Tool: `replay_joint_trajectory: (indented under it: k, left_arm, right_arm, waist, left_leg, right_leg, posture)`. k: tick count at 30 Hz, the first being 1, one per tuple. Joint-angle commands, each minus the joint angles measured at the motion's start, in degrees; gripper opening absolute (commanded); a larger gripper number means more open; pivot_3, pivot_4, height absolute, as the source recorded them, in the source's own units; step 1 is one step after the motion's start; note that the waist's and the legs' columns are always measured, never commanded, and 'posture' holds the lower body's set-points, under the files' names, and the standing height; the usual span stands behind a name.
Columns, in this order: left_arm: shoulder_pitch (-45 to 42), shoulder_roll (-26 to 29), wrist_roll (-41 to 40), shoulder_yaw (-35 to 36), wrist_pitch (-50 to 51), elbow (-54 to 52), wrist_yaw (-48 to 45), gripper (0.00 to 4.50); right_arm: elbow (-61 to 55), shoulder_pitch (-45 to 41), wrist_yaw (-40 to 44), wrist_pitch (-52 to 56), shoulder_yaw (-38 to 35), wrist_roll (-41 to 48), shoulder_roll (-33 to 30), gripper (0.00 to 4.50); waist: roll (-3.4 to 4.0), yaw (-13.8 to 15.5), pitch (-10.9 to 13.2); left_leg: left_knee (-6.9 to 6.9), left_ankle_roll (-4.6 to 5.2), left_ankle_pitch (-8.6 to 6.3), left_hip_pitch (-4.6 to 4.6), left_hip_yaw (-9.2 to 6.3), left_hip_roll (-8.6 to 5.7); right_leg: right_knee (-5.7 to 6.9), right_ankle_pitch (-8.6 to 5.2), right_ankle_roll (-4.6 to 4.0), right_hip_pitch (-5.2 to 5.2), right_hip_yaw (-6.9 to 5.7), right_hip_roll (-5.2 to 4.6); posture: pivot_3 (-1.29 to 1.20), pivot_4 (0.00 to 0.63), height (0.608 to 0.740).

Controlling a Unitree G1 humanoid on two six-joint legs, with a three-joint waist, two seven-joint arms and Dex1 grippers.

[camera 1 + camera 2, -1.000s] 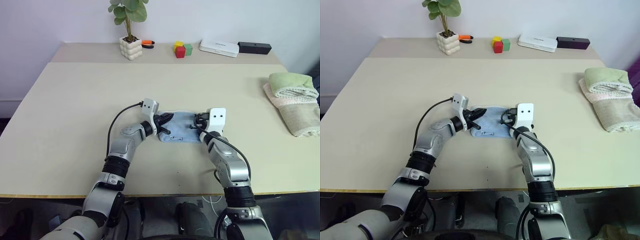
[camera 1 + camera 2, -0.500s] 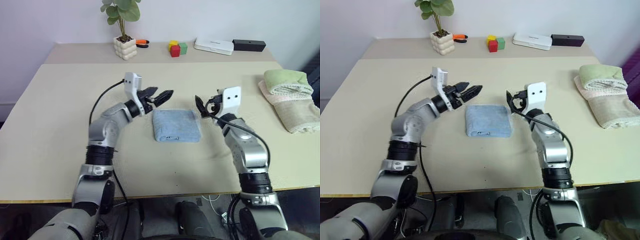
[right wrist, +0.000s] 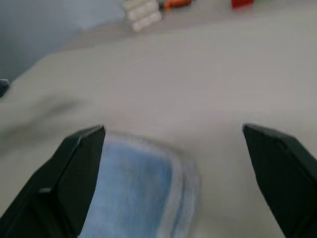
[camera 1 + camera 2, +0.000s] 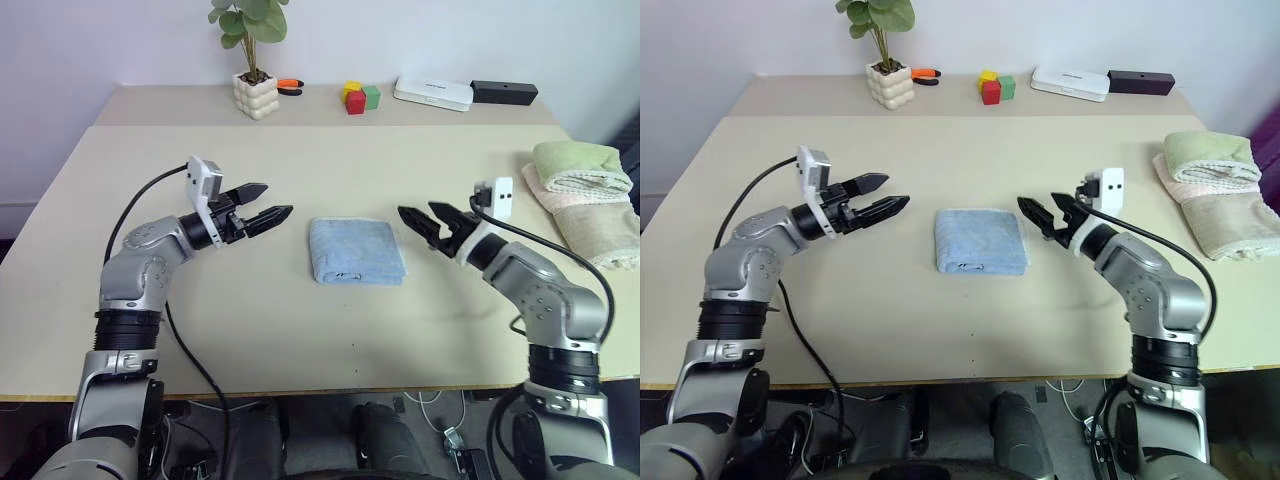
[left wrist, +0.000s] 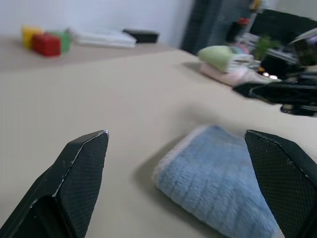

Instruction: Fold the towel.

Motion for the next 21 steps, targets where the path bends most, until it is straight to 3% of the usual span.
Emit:
replay_joint_trajectory:
  k: [1,10,16,21]
  left_arm:
    - [2.88,3.28,-2.51,0.16,-3.55,-4.51,-9.64,4.47]
    - [9.07,11.65,-8.33,4.43,0.29,-6.84,-18.04,4.47]
    - [10.50,13.36,-7.28,5.22,-2.06,-6.60,-18.65,4.47]
    - [10.82,13.03,-7.46,5.55,-2.36,-7.12,-17.38,4.47]
  right_arm:
    - [-4.30,1.80,-1.21,6.39,-0.46,3.06,-2.04,4.50]
    - [-2.35,2.03,-7.70,12.87,0.20,5.19,4.30,4.50]
    - [0.85,1.19,-8.72,11.08,2.00,1.53,3.87,4.50]
    - [2.11,-0.46,-7.98,12.73,2.23,3.38,5.55,4.50]
  waist:
    - [0.00,-0.19,0.00]
    - [0.01,-0.19,0.01]
    - [0.00,-0.16,0.00]
    - [0.00,-0.25,0.00]
  left_leg:
    - [-0.01,0.00,0.00,0.01,0.01,0.00]
    - [-0.04,0.01,0.00,-0.04,0.03,0.03]
    - [-0.01,0.01,-0.01,-0.05,0.03,0.03]
    - [-0.01,0.01,0.00,-0.04,0.03,0.03]
  right_leg:
    - [0.00,-0.02,-0.03,-0.02,0.01,0.00]
    - [0.03,-0.02,-0.03,-0.13,0.04,0.02]
    - [0.02,-0.03,-0.06,-0.13,0.04,0.02]
    - [0.02,-0.03,-0.05,-0.12,0.04,0.03]
  posture:
    - [0.00,0.150,0.735]
    - [0.00,0.150,0.735]
    - [0.00,0.150,0.735]
    - [0.00,0.150,0.735]
